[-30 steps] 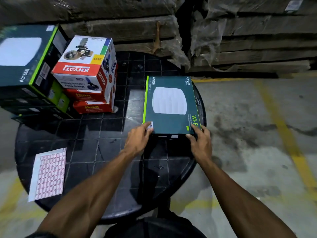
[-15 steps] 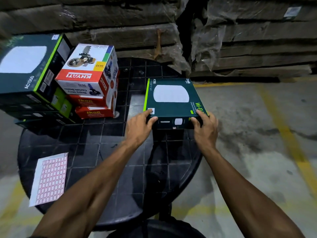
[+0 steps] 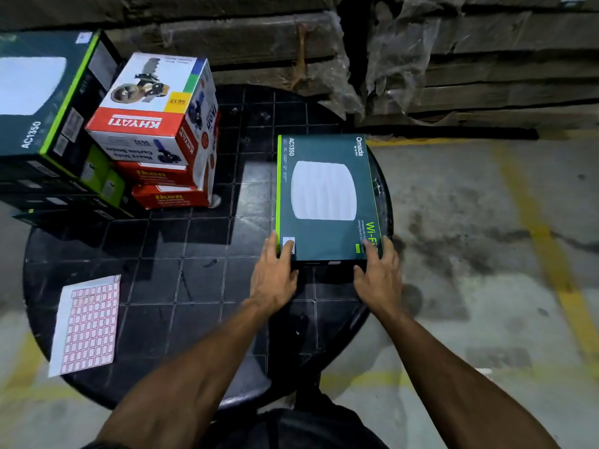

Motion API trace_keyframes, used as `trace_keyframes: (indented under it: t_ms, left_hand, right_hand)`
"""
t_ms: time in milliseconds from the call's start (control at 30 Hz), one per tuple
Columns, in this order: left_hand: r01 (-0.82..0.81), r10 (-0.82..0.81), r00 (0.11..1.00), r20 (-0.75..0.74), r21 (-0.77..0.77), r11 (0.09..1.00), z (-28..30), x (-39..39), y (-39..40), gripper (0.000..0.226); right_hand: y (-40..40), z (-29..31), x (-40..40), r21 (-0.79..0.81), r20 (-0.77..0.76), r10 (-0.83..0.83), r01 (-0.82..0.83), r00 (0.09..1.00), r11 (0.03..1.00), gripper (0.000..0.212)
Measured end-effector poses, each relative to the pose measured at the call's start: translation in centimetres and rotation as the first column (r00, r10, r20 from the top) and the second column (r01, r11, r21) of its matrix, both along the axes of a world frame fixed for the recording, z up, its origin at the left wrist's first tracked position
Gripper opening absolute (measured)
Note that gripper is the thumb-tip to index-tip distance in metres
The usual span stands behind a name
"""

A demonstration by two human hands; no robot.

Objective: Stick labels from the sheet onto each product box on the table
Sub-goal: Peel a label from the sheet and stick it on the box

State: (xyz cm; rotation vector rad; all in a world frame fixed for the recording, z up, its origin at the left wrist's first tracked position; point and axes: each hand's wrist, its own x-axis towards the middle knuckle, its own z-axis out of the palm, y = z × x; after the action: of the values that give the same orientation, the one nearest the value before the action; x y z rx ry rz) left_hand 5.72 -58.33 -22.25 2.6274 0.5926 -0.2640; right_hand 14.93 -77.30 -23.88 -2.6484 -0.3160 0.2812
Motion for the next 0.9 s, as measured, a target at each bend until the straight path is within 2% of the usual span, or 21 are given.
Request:
trace_keyframes:
  t_ms: [100,267,467,600,900]
  left_hand:
    - [0.227,-0.222,0.974,-0.047,0.24,0.944,0.0,1.3,-0.6,0.085]
    - [0.455,-0.434,0.89,-0.142,0.366,0.812,-0.7,4.2,-2.5,0.093]
    - [0.491,-0.455,0.871,-0.187,0.398,0.775,-2.2,5.2,-3.2,0.083]
    - [0.544,-0.541,0.829,-0.14,0.424,0.724,-2.7,5.8,-2.4,0.06]
    - [0.575,-0.596,0.797,-0.096,0.423,0.7,-1.8,5.8,-1.9,0.06]
  right_hand:
    - [1.1,0.1,0.4,-0.161,0.096,0.149,-0.132,0.984,0.978,0.07]
    - [2.4,-0.5,0.7,-0.27,0.057,0.219,-0.196,0.974,0.943,0.076]
    - [1.8,-1.6,0.9,-0.262,0.123,0.243,-0.205,0.962,0.943,0.075]
    - [1.8,-1.7,1.0,-0.274,0.081,0.257,-0.227,0.963,0.935,0.082]
    - [1.6,-1.2,1.1,-0.233,0.086,0.261,-0.235,0.962,0.944,0.081]
